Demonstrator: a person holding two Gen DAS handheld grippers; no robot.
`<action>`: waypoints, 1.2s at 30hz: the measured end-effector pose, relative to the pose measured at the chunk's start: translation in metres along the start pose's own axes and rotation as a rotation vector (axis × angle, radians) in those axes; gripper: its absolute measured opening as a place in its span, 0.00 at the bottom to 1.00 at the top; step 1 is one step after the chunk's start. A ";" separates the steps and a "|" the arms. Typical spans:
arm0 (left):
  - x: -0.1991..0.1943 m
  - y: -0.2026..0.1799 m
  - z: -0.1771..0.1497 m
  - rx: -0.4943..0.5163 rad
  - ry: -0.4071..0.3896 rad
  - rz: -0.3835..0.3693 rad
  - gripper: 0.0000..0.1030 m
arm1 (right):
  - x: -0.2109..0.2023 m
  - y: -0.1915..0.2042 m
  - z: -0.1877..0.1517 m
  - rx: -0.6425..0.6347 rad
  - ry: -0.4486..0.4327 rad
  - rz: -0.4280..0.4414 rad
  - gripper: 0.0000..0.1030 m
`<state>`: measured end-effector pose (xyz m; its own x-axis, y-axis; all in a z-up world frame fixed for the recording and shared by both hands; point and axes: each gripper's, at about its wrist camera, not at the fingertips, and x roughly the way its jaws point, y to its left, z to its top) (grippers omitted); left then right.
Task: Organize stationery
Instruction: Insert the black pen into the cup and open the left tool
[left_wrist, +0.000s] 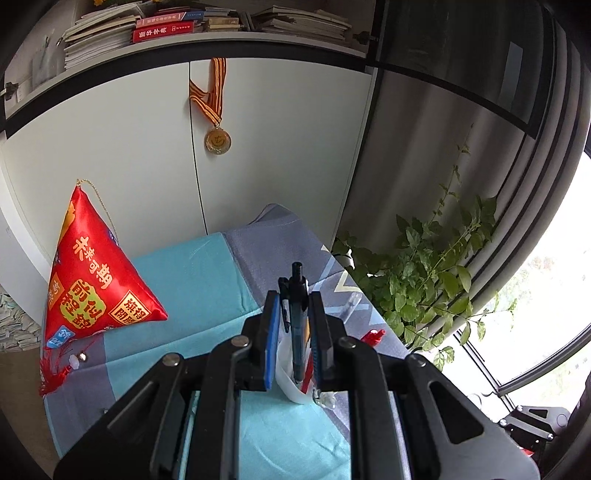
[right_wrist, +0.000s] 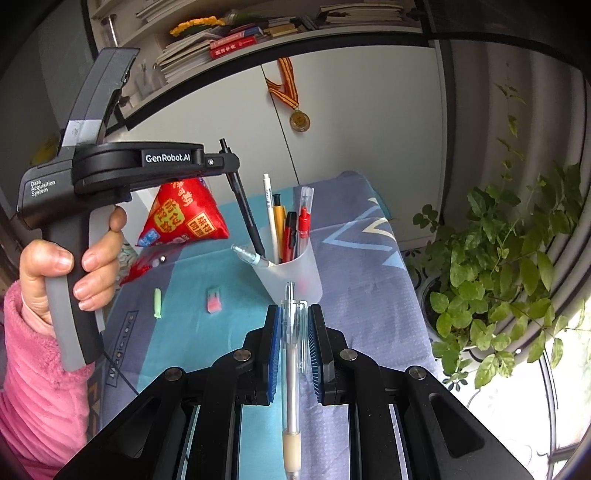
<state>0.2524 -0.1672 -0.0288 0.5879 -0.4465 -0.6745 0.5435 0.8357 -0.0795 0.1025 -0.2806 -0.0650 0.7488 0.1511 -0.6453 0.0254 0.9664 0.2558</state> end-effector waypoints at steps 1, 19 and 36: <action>0.002 0.001 -0.002 0.000 0.007 0.000 0.13 | 0.000 0.000 0.000 0.000 0.000 0.002 0.15; -0.008 0.007 -0.035 0.017 0.032 -0.019 0.15 | 0.005 0.003 0.007 0.013 -0.013 0.012 0.15; -0.101 0.093 -0.109 -0.181 -0.028 0.112 0.20 | 0.038 0.017 0.091 0.045 -0.225 -0.008 0.15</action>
<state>0.1777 -0.0092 -0.0481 0.6566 -0.3540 -0.6660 0.3585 0.9234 -0.1374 0.1921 -0.2776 -0.0195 0.8771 0.0889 -0.4719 0.0573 0.9563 0.2866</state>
